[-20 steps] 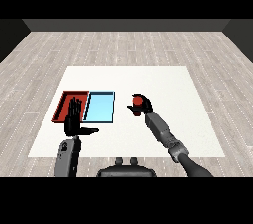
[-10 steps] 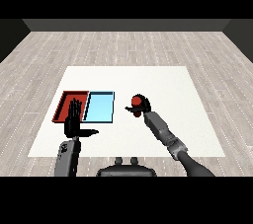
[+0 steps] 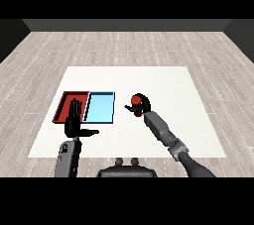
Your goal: Pick the red can and put it in the red box
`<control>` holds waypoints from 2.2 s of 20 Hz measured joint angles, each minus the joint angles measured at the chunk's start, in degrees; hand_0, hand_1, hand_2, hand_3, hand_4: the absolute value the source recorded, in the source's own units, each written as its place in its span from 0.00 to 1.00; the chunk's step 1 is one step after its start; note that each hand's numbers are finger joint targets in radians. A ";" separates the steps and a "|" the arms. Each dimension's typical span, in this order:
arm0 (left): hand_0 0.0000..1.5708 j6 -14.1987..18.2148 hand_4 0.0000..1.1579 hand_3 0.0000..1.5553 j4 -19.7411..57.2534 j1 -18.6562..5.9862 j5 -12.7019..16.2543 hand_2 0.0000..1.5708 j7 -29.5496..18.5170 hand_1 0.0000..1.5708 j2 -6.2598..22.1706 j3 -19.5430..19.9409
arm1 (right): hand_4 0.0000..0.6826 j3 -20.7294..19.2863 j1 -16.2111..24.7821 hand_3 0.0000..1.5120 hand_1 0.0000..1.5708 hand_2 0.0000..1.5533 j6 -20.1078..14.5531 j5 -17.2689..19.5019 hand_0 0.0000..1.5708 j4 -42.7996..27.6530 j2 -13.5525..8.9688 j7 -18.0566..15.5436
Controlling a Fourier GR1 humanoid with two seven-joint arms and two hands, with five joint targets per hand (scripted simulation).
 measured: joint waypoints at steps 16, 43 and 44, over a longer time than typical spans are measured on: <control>0.00 1.54 0.00 0.00 -3.98 -3.09 -2.41 0.00 6.92 0.00 -0.87 -5.13 | 0.93 -0.77 11.87 0.92 0.94 0.92 -2.17 4.53 0.94 -33.50 -7.22 5.13; 0.00 17.24 0.00 0.00 6.54 -12.16 -5.63 0.00 15.38 0.00 -1.90 -24.55 | 0.95 3.65 25.70 0.92 0.92 0.93 -6.31 20.07 0.92 -65.63 -0.70 14.40; 0.00 18.18 0.00 0.00 7.60 -12.46 -5.42 0.00 15.01 0.00 -1.90 -25.49 | 0.96 3.78 24.93 0.92 0.93 0.93 -6.65 19.81 0.93 -64.53 -0.52 13.72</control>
